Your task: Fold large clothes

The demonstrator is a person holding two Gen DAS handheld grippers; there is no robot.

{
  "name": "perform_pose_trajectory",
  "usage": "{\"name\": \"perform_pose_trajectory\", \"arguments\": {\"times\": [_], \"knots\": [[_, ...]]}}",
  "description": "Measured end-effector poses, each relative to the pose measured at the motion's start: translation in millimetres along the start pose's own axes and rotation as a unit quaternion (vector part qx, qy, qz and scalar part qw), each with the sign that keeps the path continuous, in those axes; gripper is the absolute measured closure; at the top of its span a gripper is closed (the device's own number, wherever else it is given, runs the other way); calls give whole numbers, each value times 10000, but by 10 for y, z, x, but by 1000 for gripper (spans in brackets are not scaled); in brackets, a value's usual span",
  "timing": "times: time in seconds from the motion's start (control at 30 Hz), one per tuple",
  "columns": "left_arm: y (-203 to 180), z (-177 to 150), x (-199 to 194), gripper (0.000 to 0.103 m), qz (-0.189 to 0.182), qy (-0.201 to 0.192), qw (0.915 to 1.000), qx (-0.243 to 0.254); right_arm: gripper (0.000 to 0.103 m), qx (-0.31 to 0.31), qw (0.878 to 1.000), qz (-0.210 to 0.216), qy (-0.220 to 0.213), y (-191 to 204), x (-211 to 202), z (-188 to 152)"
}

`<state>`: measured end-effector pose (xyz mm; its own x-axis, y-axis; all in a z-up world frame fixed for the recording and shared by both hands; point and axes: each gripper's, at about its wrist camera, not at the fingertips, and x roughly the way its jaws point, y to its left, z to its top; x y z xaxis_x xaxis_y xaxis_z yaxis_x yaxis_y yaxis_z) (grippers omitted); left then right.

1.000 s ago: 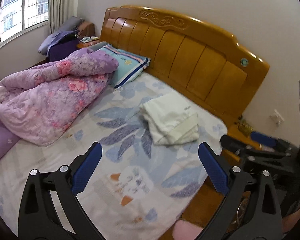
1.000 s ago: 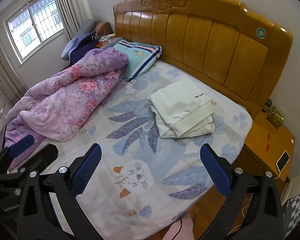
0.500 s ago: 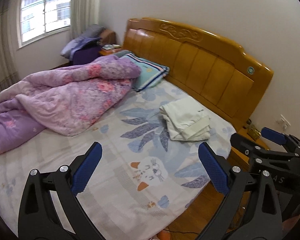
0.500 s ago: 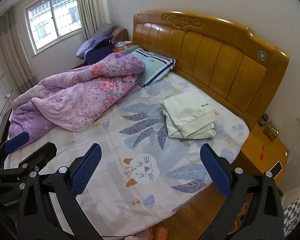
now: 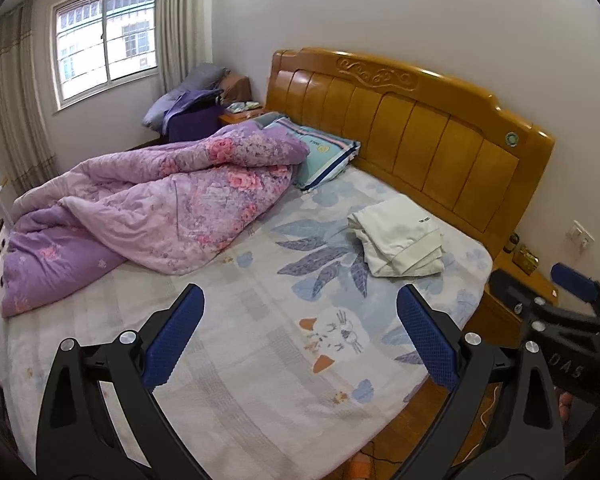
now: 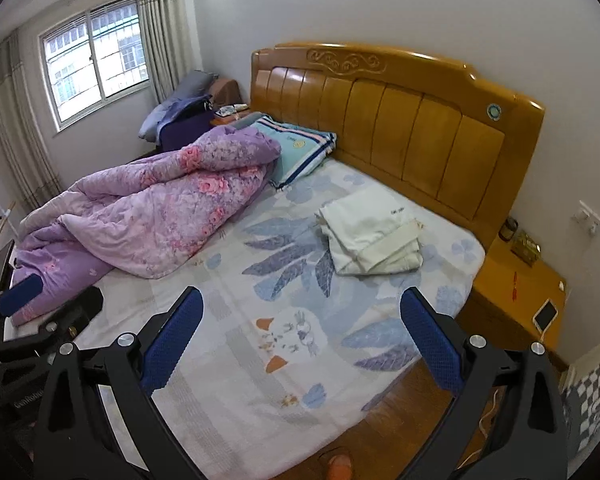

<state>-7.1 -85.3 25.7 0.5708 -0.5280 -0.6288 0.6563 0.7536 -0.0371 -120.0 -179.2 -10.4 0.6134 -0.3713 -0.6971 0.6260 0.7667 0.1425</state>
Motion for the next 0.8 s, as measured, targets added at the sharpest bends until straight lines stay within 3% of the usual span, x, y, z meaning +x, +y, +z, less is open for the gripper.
{"name": "perform_pose_trajectory", "arguments": {"times": [0.27, 0.8], "knots": [[375, -140, -4, 6, -245, 34, 9992, 323, 7, 243, 9989, -403, 57, 353, -15, -262], [497, -193, 32, 5, -490, -1, 9981, 381, 7, 99, 9965, -818, 102, 518, -9, -318]]}}
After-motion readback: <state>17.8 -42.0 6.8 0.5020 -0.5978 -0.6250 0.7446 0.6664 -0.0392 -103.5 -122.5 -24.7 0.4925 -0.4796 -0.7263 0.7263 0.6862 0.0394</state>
